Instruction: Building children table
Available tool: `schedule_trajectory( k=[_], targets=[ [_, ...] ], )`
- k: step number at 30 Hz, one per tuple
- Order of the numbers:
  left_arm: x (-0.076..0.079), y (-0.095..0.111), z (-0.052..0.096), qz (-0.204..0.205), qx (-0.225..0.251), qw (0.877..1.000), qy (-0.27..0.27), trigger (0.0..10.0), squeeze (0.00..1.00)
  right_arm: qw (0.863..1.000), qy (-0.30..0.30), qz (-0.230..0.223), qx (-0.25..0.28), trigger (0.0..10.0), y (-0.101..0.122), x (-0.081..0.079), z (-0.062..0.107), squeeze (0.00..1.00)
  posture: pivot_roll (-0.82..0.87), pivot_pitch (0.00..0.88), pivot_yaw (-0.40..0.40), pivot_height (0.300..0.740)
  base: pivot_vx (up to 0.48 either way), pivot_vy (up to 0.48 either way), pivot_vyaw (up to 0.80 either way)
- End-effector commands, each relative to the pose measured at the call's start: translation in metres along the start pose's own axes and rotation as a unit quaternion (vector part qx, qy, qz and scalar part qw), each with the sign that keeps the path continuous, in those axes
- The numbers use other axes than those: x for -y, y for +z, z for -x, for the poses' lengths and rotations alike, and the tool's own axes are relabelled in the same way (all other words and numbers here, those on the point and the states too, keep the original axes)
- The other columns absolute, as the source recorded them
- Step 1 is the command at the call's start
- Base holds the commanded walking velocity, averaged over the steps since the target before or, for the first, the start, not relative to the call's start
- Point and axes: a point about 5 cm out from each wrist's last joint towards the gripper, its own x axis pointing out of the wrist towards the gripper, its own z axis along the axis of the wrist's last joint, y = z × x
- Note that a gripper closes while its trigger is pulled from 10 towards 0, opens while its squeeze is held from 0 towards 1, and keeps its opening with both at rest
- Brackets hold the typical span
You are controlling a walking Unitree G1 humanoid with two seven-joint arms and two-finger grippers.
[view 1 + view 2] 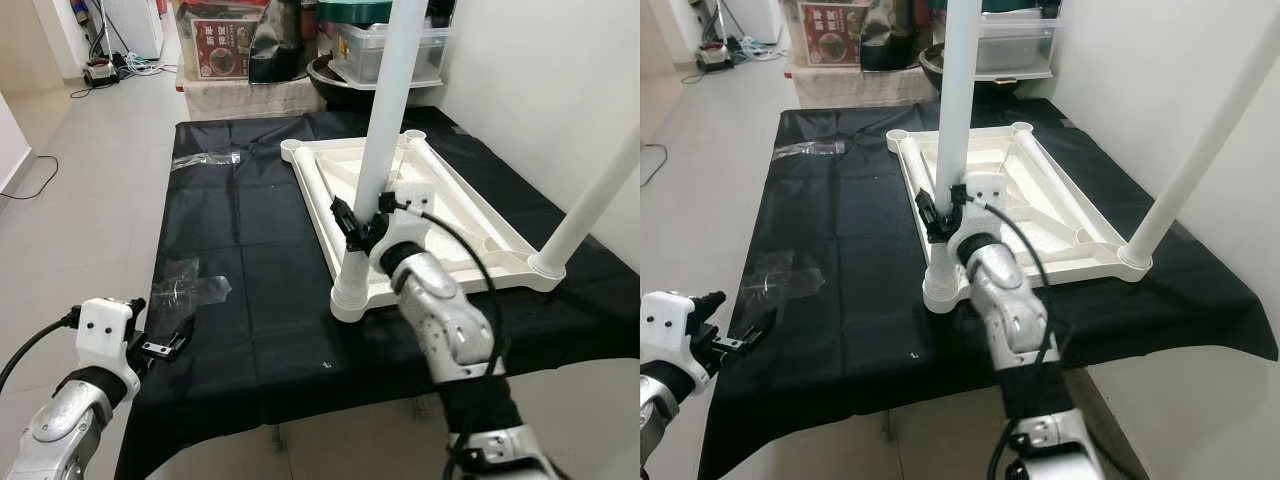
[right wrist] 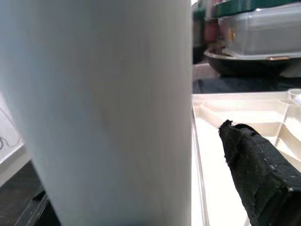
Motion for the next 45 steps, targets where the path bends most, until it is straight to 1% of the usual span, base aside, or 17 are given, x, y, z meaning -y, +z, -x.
schedule_trajectory(
  k=[1, 3, 6, 9, 13, 15, 18, 20, 24, 29, 33, 35, 38, 40, 42, 43, 45],
  targets=[
    [0.000, -0.002, 0.000, -0.006, -0.009, 1.000, -0.005, 10.0, 0.00, 1.000, -0.001, 0.021, -0.014, 10.0, -0.003, 0.019, -0.006, 0.00, 0.07, 0.000, -0.051, 0.740, 0.000, 0.000, 0.00],
    [0.000, -0.002, 0.000, -0.006, -0.008, 1.000, -0.005, 10.0, 0.00, 0.999, 0.005, 0.037, -0.014, 10.0, 0.002, 0.034, -0.012, 0.00, 0.07, 0.000, -0.051, 0.740, 0.000, 0.000, 0.00],
    [0.000, -0.002, 0.000, -0.006, -0.008, 1.000, -0.006, 10.0, 0.00, 0.999, 0.014, 0.034, -0.012, 10.0, 0.006, 0.037, -0.014, 0.00, 0.07, 0.000, -0.051, 0.740, 0.000, 0.000, 0.00],
    [0.000, -0.002, 0.000, -0.006, -0.007, 1.000, -0.006, 10.0, 0.00, 0.999, 0.031, 0.028, -0.009, 10.0, 0.011, 0.039, -0.016, 0.00, 0.06, 0.000, -0.052, 0.740, 0.000, 0.000, 0.00],
    [0.001, -0.002, 0.000, -0.006, -0.007, 1.000, -0.009, 10.0, 0.00, 0.995, 0.103, 0.008, -0.002, 10.0, 0.024, 0.043, -0.021, 0.00, 0.07, 0.000, -0.058, 0.740, 0.000, 0.000, 0.00],
    [0.001, -0.002, 0.000, -0.006, -0.007, 1.000, -0.009, 10.0, 0.00, 0.995, 0.103, 0.008, -0.002, 10.0, 0.024, 0.043, -0.021, 0.00, 0.07, 0.000, -0.058, 0.740, 0.000, 0.000, 0.00],
    [0.002, -0.002, 0.000, -0.007, -0.007, 1.000, -0.010, 10.0, 0.00, 0.986, 0.165, 0.000, 0.012, 10.0, 0.032, 0.042, -0.022, 0.00, 0.07, 0.000, -0.060, 0.740, 0.000, 0.000, 0.00],
    [0.002, -0.002, 0.000, -0.007, -0.007, 1.000, -0.011, 10.0, 0.00, 0.983, 0.180, -0.001, 0.016, 10.0, 0.033, 0.041, -0.023, 0.00, 0.07, 0.000, -0.060, 0.740, 0.000, 0.000, 0.00],
    [0.001, -0.002, 0.000, -0.008, -0.007, 1.000, -0.011, 10.0, 0.00, 0.981, 0.195, 0.000, 0.015, 10.0, 0.034, 0.042, -0.024, 0.00, 0.08, 0.000, -0.064, 0.740, 0.000, 0.000, 0.00],
    [0.001, -0.002, -0.001, -0.009, -0.008, 1.000, -0.014, 10.0, 0.00, 0.972, 0.235, 0.023, -0.004, 10.0, 0.027, 0.046, -0.030, 0.00, 0.08, 0.000, -0.064, 0.740, 0.000, 0.000, 0.00],
    [0.002, -0.002, -0.001, -0.009, -0.008, 1.000, -0.015, 10.0, 0.00, 0.970, 0.242, 0.029, -0.010, 10.0, 0.026, 0.048, -0.032, 0.00, 0.09, 0.000, -0.066, 0.740, 0.000, 0.000, 0.00],
    [0.002, -0.002, -0.001, -0.009, -0.008, 1.000, -0.017, 10.0, 0.00, 0.964, 0.262, 0.039, -0.025, 10.0, 0.029, 0.053, -0.036, 0.00, 0.10, 0.000, -0.076, 0.740, 0.000, 0.000, 0.00],
    [0.002, -0.002, -0.001, -0.009, -0.008, 1.000, -0.017, 10.0, 0.00, 0.964, 0.262, 0.039, -0.025, 10.0, 0.029, 0.053, -0.036, 0.00, 0.10, 0.000, -0.076, 0.740, 0.000, 0.000, 0.00],
    [0.003, -0.002, -0.001, -0.010, -0.008, 1.000, -0.019, 10.0, 0.00, 0.956, 0.285, 0.055, -0.042, 10.0, 0.027, 0.055, -0.036, 0.00, 0.10, 0.000, -0.082, 0.740, 0.000, 0.000, 0.00],
    [0.003, -0.002, -0.001, -0.010, -0.008, 1.000, -0.019, 10.0, 0.00, 0.954, 0.291, 0.059, -0.048, 10.0, 0.025, 0.055, -0.036, 0.00, 0.11, 0.000, -0.086, 0.740, 0.000, 0.000, 0.00],
    [0.003, -0.002, 0.000, -0.010, -0.008, 1.000, -0.019, 10.0, 0.00, 0.952, 0.294, 0.061, -0.051, 8.2, 0.024, 0.055, -0.036, 0.00, 0.11, 0.000, -0.086, 0.740, 0.000, 0.000, 0.00],
    [0.003, -0.002, 0.000, -0.010, -0.008, 1.000, -0.019, 10.0, 0.00, 0.952, 0.294, 0.061, -0.051, 8.2, 0.024, 0.055, -0.036, 0.00, 0.11, 0.000, -0.086, 0.740, 0.000, 0.000, 0.00]
  ],
)
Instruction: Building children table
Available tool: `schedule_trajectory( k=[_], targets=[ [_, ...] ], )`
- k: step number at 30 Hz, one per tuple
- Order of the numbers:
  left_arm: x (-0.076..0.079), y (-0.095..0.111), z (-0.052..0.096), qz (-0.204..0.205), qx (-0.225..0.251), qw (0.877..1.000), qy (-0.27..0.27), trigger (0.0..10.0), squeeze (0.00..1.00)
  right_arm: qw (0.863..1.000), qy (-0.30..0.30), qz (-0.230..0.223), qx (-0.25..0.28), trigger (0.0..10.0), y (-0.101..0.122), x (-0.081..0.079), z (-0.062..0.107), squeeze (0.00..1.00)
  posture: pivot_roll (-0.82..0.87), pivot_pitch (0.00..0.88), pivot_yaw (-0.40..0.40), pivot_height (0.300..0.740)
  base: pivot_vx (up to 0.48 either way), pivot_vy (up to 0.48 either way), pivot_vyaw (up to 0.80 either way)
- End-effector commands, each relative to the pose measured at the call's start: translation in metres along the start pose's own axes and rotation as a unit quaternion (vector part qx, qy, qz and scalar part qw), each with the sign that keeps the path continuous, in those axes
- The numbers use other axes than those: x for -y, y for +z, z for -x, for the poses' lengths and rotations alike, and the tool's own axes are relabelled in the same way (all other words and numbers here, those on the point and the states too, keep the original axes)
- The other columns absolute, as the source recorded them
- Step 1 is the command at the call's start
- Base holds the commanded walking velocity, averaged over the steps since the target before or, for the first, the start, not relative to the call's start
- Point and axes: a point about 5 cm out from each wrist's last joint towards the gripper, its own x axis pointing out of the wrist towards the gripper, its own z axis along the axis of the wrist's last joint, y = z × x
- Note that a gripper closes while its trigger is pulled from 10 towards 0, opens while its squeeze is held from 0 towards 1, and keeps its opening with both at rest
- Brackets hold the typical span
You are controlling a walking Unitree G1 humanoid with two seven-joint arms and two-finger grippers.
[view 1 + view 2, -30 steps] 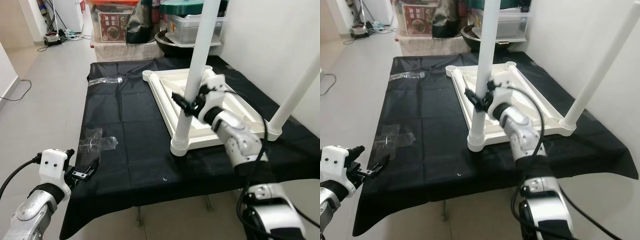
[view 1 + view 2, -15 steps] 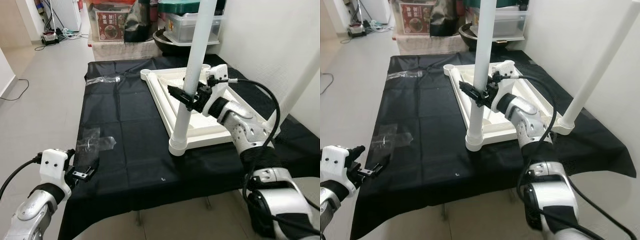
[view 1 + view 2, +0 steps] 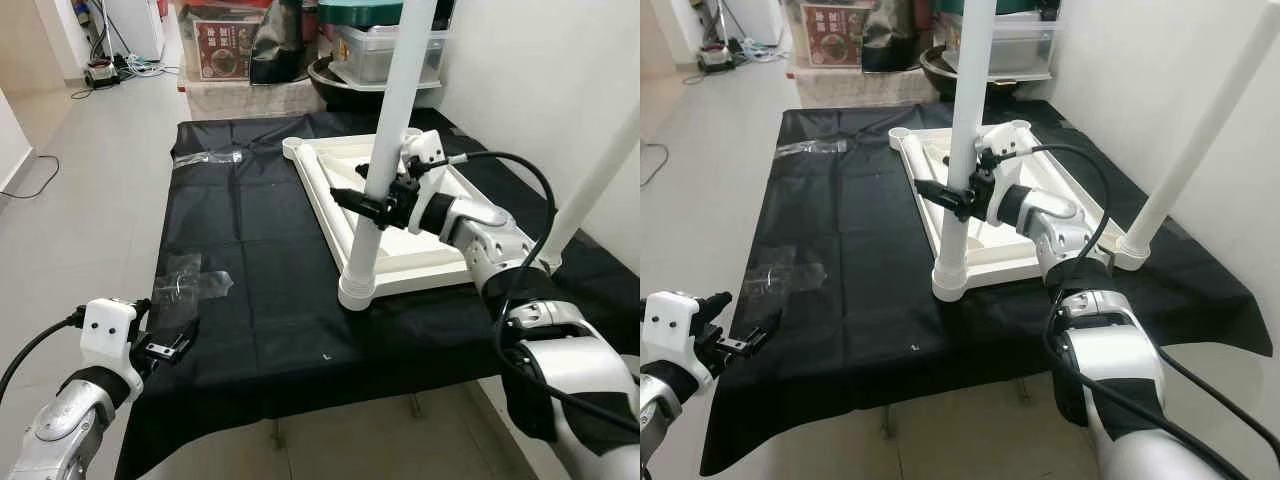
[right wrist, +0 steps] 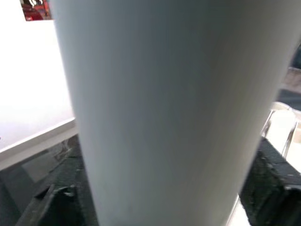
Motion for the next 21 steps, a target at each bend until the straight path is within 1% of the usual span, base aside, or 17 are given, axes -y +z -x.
schedule_trajectory(
  k=[1, 2, 3, 12, 16, 17, 19, 20, 21],
  targets=[
    [0.001, -0.001, 0.001, -0.010, -0.006, 1.000, -0.006, 10.0, 0.00, 1.000, 0.010, 0.013, -0.007, 3.8, 0.002, 0.000, -0.001, 0.00, 0.11, 0.000, -0.088, 0.740, 0.000, 0.000, 0.00],
    [0.001, -0.001, 0.001, -0.010, -0.006, 1.000, -0.007, 10.0, 0.00, 1.000, 0.015, 0.014, -0.009, 3.8, 0.000, -0.001, -0.002, 0.00, 0.12, 0.000, -0.087, 0.740, 0.000, 0.000, 0.00],
    [0.002, -0.001, 0.002, -0.010, -0.006, 1.000, -0.008, 10.0, 0.00, 1.000, 0.019, 0.016, -0.012, 0.0, -0.002, -0.001, -0.001, 0.00, 0.12, 0.000, -0.087, 0.740, 0.000, 0.000, 0.00],
    [0.002, -0.001, 0.002, -0.010, -0.008, 1.000, -0.011, 10.0, 0.00, 1.000, 0.011, 0.012, -0.017, 0.0, -0.006, 0.000, -0.001, 0.00, 0.12, 0.000, -0.088, 0.740, 0.000, 0.000, 0.00],
    [0.002, -0.001, 0.002, -0.010, -0.008, 1.000, -0.010, 10.0, 0.00, 1.000, -0.007, 0.008, -0.017, 0.0, -0.006, 0.003, -0.001, 0.00, 0.12, 0.000, -0.091, 0.740, 0.000, 0.000, 0.00],
    [0.002, -0.001, 0.003, -0.010, -0.008, 1.000, -0.009, 10.0, 0.00, 0.996, -0.087, -0.012, -0.027, 0.0, -0.014, 0.009, -0.002, 0.00, 0.13, 0.000, -0.096, 0.740, 0.000, 0.000, 0.00],
    [0.002, -0.001, 0.003, -0.010, -0.008, 1.000, -0.009, 10.0, 0.00, 0.996, -0.087, -0.012, -0.027, 0.0, -0.014, 0.009, -0.002, 0.00, 0.13, 0.000, -0.096, 0.740, 0.000, 0.000, 0.00],
    [0.002, -0.001, 0.004, -0.010, -0.008, 1.000, -0.009, 10.0, 0.00, 0.992, -0.116, -0.022, -0.033, 0.0, -0.018, 0.010, -0.002, 0.00, 0.13, 0.000, -0.096, 0.740, 0.000, 0.000, 0.00],
    [0.002, -0.001, 0.004, -0.010, -0.008, 1.000, -0.008, 10.0, 0.00, 0.983, -0.170, -0.052, -0.039, 0.0, -0.028, 0.011, -0.002, 0.00, 0.13, 0.000, -0.098, 0.740, 0.000, 0.000, 0.00]
  ],
)
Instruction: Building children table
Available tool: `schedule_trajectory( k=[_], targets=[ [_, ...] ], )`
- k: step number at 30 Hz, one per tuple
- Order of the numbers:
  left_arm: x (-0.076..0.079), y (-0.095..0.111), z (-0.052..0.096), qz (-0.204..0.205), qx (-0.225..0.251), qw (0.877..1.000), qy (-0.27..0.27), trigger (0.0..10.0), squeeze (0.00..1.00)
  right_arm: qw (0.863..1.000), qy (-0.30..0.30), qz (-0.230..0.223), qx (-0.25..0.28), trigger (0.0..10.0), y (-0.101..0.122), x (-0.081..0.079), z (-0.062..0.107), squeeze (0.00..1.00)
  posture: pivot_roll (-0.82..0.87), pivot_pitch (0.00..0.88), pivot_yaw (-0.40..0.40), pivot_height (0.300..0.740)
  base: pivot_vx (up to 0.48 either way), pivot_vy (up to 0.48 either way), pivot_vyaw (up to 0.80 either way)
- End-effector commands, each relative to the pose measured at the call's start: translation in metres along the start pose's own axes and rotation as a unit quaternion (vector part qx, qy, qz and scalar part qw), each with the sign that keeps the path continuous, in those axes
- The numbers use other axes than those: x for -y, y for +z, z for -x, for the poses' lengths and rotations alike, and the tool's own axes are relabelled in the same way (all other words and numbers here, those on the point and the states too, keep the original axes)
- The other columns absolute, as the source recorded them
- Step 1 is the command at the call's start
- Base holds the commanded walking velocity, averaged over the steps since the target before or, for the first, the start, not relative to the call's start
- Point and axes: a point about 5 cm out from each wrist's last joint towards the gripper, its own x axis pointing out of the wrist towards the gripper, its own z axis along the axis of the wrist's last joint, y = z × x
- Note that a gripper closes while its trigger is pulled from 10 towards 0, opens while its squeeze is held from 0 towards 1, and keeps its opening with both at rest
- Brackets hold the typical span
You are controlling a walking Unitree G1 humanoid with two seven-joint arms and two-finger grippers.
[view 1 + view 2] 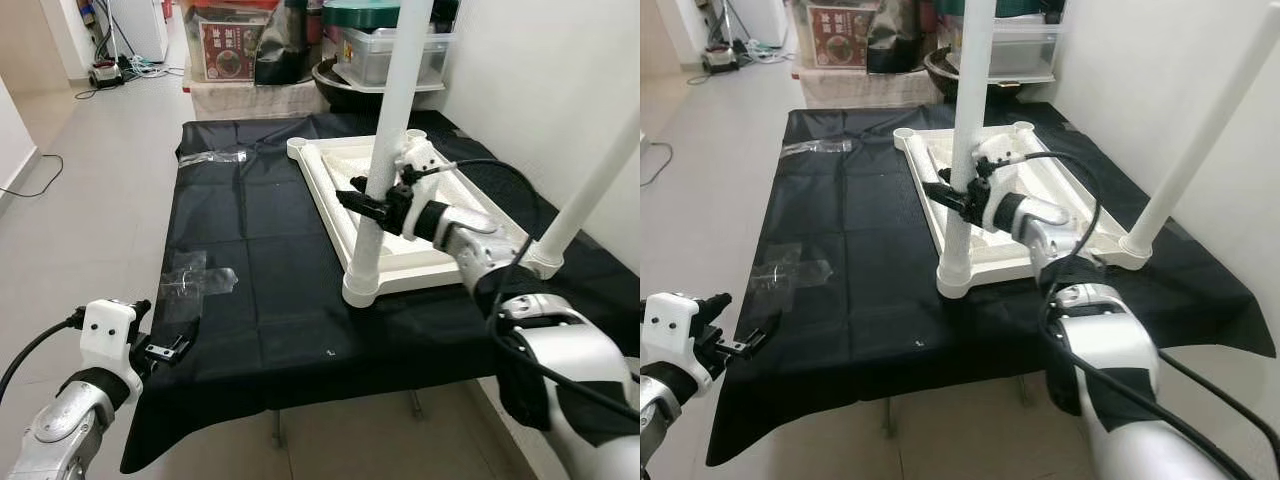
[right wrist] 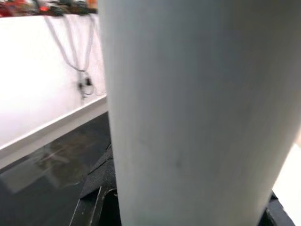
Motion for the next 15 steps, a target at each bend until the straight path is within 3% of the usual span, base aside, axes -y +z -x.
schedule_trajectory(
  k=[1, 3, 6, 7, 9, 11, 13, 14, 15],
  targets=[
    [0.001, 0.000, 0.002, -0.009, -0.005, 1.000, -0.004, 10.0, 0.00, 0.997, -0.070, -0.031, -0.028, 0.0, -0.016, 0.007, 0.005, 0.00, 0.13, 0.000, -0.098, 0.740, 0.000, 0.000, 0.00],
    [0.001, 0.000, 0.003, -0.010, -0.005, 1.000, -0.003, 10.0, 0.00, 0.986, -0.153, -0.071, -0.019, 0.0, -0.030, 0.008, 0.004, 0.00, 0.13, 0.000, -0.096, 0.740, 0.000, 0.000, 0.00],
    [0.001, 0.000, 0.003, -0.010, -0.005, 1.000, -0.002, 10.0, 0.00, 0.979, -0.181, -0.089, -0.028, 0.0, -0.041, 0.005, 0.004, 0.00, 0.12, 0.000, -0.094, 0.740, 0.000, 0.000, 0.00],
    [0.000, 0.001, 0.003, -0.011, -0.006, 1.000, -0.001, 10.0, 0.00, 0.971, -0.214, -0.100, -0.034, 0.0, -0.058, -0.005, 0.004, 0.00, 0.13, 0.000, -0.085, 0.740, 0.000, 0.000, 0.00],
    [-0.001, 0.001, 0.003, -0.012, -0.006, 1.000, -0.001, 10.0, 0.00, 0.965, -0.241, -0.098, -0.040, 0.0, -0.071, -0.015, 0.005, 0.00, 0.12, 0.000, -0.084, 0.740, 0.000, 0.000, 0.00],
    [-0.001, 0.001, 0.003, -0.012, -0.006, 1.000, -0.001, 10.0, 0.00, 0.965, -0.241, -0.098, -0.040, 0.0, -0.071, -0.015, 0.005, 0.00, 0.12, 0.000, -0.084, 0.740, 0.000, 0.000, 0.00],
    [-0.002, 0.001, 0.003, -0.012, -0.007, 1.000, 0.001, 10.0, 0.00, 0.939, -0.330, -0.091, -0.046, 0.0, -0.087, -0.039, 0.011, 0.00, 0.11, 0.000, -0.078, 0.740, 0.000, 0.000, 0.00],
    [-0.002, 0.001, 0.003, -0.012, -0.007, 1.000, 0.001, 10.0, 0.00, 0.939, -0.330, -0.091, -0.046, 0.0, -0.087, -0.039, 0.011, 0.00, 0.11, 0.000, -0.078, 0.740, 0.000, 0.000, 0.00],
    [-0.002, 0.001, 0.002, -0.013, -0.007, 1.000, 0.003, 10.0, 0.00, 0.926, -0.366, -0.085, -0.041, 0.0, -0.085, -0.050, 0.014, 0.00, 0.11, 0.000, -0.073, 0.740, 0.000, 0.000, 0.00]
  ],
)
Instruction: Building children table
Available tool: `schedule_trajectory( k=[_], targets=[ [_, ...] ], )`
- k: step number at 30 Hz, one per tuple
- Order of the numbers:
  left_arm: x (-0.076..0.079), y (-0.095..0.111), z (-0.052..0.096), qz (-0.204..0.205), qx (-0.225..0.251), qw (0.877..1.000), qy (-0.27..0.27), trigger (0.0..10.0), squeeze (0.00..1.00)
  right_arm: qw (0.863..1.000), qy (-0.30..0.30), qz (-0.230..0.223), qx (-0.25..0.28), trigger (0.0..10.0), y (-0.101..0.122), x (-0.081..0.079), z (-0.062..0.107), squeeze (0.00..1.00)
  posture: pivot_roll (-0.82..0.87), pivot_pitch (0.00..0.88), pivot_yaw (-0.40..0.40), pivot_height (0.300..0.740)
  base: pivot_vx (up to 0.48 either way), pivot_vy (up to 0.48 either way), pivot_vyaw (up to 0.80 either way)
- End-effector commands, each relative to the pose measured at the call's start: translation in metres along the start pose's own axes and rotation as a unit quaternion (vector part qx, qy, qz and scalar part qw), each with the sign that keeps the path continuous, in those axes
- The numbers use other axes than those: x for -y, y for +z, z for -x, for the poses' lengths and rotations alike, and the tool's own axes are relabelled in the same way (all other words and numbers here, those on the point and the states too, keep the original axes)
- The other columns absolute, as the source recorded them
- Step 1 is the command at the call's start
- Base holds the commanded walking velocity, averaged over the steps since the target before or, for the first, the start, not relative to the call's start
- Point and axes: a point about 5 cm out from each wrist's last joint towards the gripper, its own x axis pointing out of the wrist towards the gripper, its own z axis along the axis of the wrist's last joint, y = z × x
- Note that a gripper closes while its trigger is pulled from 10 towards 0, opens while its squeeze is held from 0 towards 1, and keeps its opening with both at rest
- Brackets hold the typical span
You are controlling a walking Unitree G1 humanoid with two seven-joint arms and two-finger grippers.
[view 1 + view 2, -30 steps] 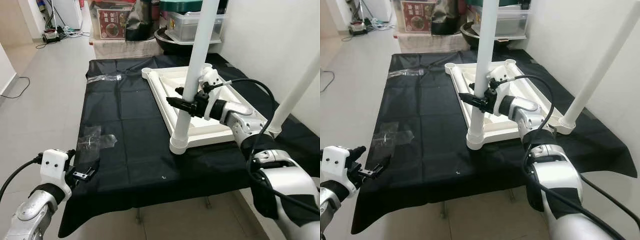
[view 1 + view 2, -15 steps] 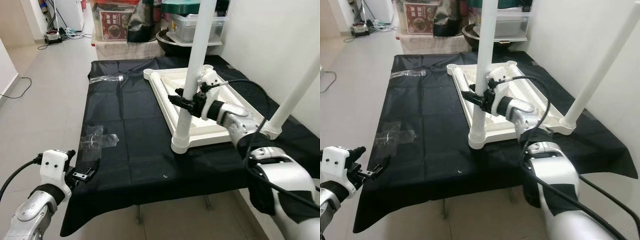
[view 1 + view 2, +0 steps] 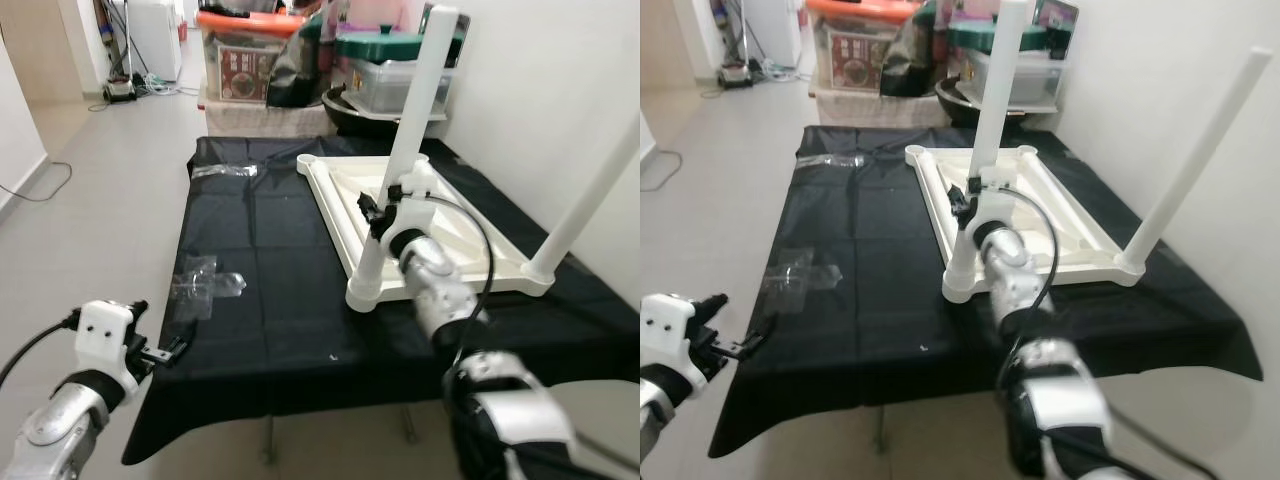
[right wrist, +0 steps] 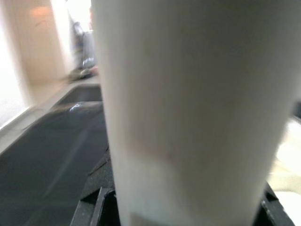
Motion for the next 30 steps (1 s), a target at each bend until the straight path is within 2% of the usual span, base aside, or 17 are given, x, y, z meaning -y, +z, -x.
schedule_trajectory(
  k=[1, 3, 4, 6, 7, 12, 13, 15, 16, 17, 18, 21, 22, 26, 27, 28, 30],
  targets=[
    [-0.001, -0.001, -0.001, -0.009, -0.008, 1.000, 0.001, 10.0, 0.00, 0.996, -0.058, -0.005, -0.065, 0.0, -0.033, 0.004, 0.015, 0.00, 0.11, 0.000, -0.073, 0.740, 0.000, 0.000, 0.00],
    [-0.001, -0.001, -0.001, -0.009, -0.008, 1.000, 0.001, 10.0, 0.00, 0.996, -0.058, -0.005, -0.065, 0.0, -0.033, 0.004, 0.015, 0.00, 0.11, 0.000, -0.073, 0.740, 0.000, 0.000, 0.00],
    [-0.002, -0.001, -0.002, -0.009, -0.009, 1.000, 0.003, 10.0, 0.00, 0.994, -0.094, -0.006, -0.056, 0.0, -0.027, 0.001, 0.018, 0.00, 0.10, 0.000, -0.070, 0.740, 0.000, 0.000, 0.00],
    [-0.002, -0.001, -0.002, -0.009, -0.009, 1.000, 0.003, 10.0, 0.00, 0.994, -0.094, -0.006, -0.056, 0.0, -0.027, 0.001, 0.018, 0.00, 0.10, 0.000, -0.070, 0.740, 0.000, 0.000, 0.00],
    [-0.002, -0.001, -0.003, -0.009, -0.010, 1.000, 0.003, 10.0, 0.00, 0.992, -0.116, -0.009, -0.048, 0.0, -0.019, -0.001, 0.017, 0.00, 0.10, 0.000, -0.070, 0.740, 0.000, 0.000, 0.00],
    [-0.002, -0.002, -0.003, -0.009, -0.011, 1.000, 0.003, 10.0, 0.00, 0.990, -0.131, -0.013, -0.044, 0.0, -0.013, -0.002, 0.014, 0.00, 0.10, 0.000, -0.070, 0.740, 0.000, 0.000, 0.00],
    [-0.002, -0.002, -0.004, -0.008, -0.011, 1.000, 0.003, 10.0, 0.00, 0.993, -0.108, -0.023, -0.044, 1.5, -0.009, -0.008, 0.011, 0.00, 0.10, 0.000, -0.076, 0.740, 0.000, 0.000, 0.00],
    [-0.002, -0.002, -0.004, -0.008, -0.011, 1.000, 0.003, 10.0, 0.00, 0.993, -0.108, -0.023, -0.044, 1.5, -0.009, -0.008, 0.011, 0.00, 0.10, 0.000, -0.076, 0.740, 0.000, 0.000, 0.00],
    [-0.002, -0.002, -0.003, -0.008, -0.011, 1.000, 0.003, 10.0, 0.00, 0.995, -0.086, -0.031, -0.048, 10.0, -0.008, -0.013, 0.012, 0.00, 0.10, 0.000, -0.075, 0.740, 0.000, 0.000, 0.00],
    [-0.002, -0.002, -0.003, -0.007, -0.011, 1.000, 0.003, 10.0, 0.00, 0.996, -0.068, -0.039, -0.044, 10.0, -0.006, -0.016, 0.015, 0.67, 0.10, 0.000, -0.073, 0.740, 0.000, 0.000, 0.00],
    [-0.002, -0.003, -0.003, -0.007, -0.011, 1.000, 0.003, 10.0, 0.00, 0.996, -0.062, -0.047, -0.037, 10.0, -0.001, -0.015, 0.019, 1.00, 0.09, 0.000, -0.070, 0.740, 0.000, 0.000, 0.00],
    [-0.002, -0.003, -0.003, -0.007, -0.011, 1.000, 0.002, 10.0, 0.00, 0.997, -0.060, -0.048, -0.029, 10.0, 0.005, -0.013, 0.021, 1.00, 0.09, 0.000, -0.070, 0.740, 0.000, 0.000, 0.00],
    [-0.001, -0.003, -0.003, -0.007, -0.012, 1.000, -0.001, 10.0, 0.00, 0.998, -0.056, -0.039, -0.009, 10.0, 0.022, -0.008, 0.024, 1.00, 0.08, 0.000, -0.063, 0.740, 0.000, 0.000, 0.00],
    [-0.001, -0.004, -0.003, -0.007, -0.013, 1.000, -0.003, 10.0, 0.00, 0.999, -0.045, -0.025, 0.007, 10.0, 0.039, -0.003, 0.024, 1.00, 0.07, 0.000, -0.054, 0.740, 0.000, 0.000, 0.00],
    [-0.001, -0.004, -0.003, -0.007, -0.013, 1.000, -0.004, 10.0, 0.00, 0.999, -0.019, -0.020, 0.026, 10.0, 0.051, -0.001, 0.023, 0.00, 0.07, 0.000, -0.052, 0.740, 0.000, 0.000, 0.00],
    [-0.001, -0.004, -0.003, -0.007, -0.013, 1.000, -0.004, 10.0, 0.00, 0.999, -0.019, -0.020, 0.026, 10.0, 0.051, -0.001, 0.023, 0.00, 0.07, 0.000, -0.052, 0.740, 0.000, 0.000, 0.00],
    [-0.001, -0.004, -0.003, -0.007, -0.012, 1.000, -0.005, 10.0, 0.00, 0.997, 0.051, -0.016, 0.064, 10.0, 0.076, 0.004, 0.021, 0.00, 0.07, 0.000, -0.052, 0.740, 0.000, 0.000, 0.00]
  ],
)
